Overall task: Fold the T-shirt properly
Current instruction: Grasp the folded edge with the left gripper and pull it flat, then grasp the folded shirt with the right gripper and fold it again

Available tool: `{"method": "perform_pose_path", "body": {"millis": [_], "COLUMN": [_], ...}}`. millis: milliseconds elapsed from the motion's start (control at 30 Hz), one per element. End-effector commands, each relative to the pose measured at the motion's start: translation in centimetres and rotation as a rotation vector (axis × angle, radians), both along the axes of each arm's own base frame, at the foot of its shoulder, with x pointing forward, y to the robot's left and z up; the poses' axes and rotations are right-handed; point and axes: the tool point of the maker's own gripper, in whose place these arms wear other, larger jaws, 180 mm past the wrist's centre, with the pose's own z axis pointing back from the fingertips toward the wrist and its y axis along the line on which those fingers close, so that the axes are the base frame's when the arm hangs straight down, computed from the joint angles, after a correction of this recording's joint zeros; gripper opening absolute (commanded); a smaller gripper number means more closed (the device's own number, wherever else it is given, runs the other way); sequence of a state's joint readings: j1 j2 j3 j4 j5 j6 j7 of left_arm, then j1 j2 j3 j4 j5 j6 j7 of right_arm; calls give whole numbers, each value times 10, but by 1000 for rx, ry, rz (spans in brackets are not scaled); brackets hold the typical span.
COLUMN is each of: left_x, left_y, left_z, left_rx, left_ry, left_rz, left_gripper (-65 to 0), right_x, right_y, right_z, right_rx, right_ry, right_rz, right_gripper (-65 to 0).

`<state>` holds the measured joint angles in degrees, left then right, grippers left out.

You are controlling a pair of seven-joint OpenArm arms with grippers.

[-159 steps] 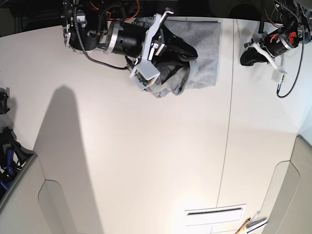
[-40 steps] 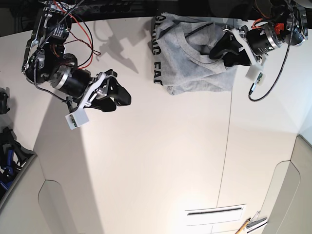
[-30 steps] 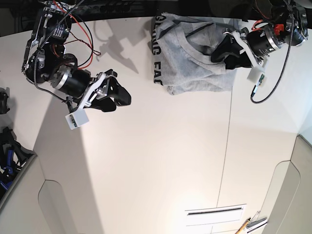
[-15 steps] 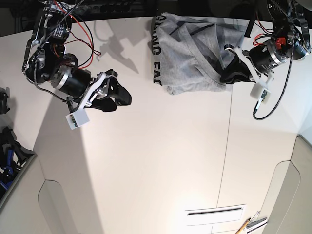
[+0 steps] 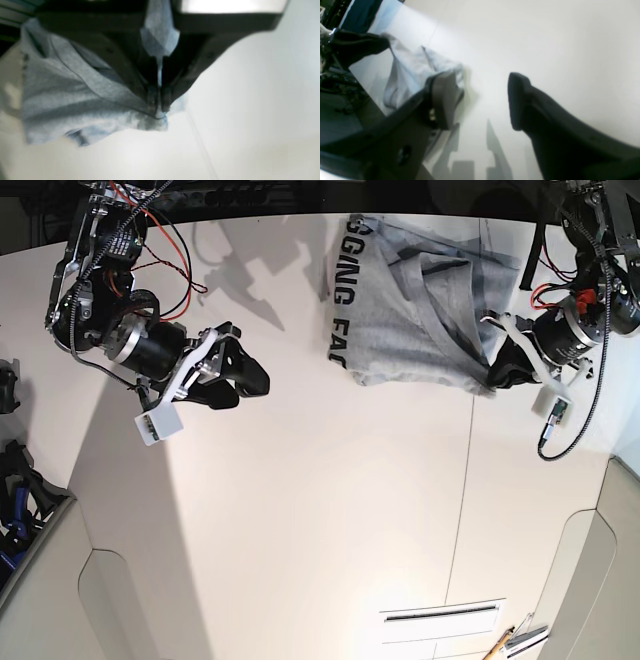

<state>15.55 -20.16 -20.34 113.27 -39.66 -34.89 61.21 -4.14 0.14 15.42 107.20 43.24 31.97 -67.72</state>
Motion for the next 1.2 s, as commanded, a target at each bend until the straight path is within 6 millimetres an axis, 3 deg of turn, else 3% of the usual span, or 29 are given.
{"method": "perform_pose_path", "body": {"millis": [0,100,167,233,400,500,667,867,1033,1167], "left_x": [6,7,9,12,15,9,-29,-85,-98,-101], "left_y": [1,1,3,10,41,51,42,20,-3,-19], "left_z": [12,13,15,17,27,38,44,20,4,-13], "left_rx": [0,-1,6,32,74,1,-170,-307,-369,-323], "left_ry": [-45,-51,-67,-79,-91,-94,-55,105,153,193], "left_rz": [-3,-3,-1,16,107,140,57,33,33,-11], "left_gripper": [-650,-633,-453,-340,-334,-334,-335,-335,-335,-335], "right_x": [6,6,6,6,6,4,-13,-34,-39,-43], "right_y": [1,1,1,1,2,8,51,102,123,130], "right_z": [14,14,14,14,14,16,21,22,17,10], "right_rx": [24,24,24,23,24,40,77,63,-5,-63], "right_ry": [-55,-55,-54,-54,-55,-53,-60,-89,-142,-152], "right_rz": [-1,0,-1,-1,0,23,182,339,383,408], "right_gripper": [-322,-323,-322,-323,-323,-323,-323,-323,-323,-323]}}
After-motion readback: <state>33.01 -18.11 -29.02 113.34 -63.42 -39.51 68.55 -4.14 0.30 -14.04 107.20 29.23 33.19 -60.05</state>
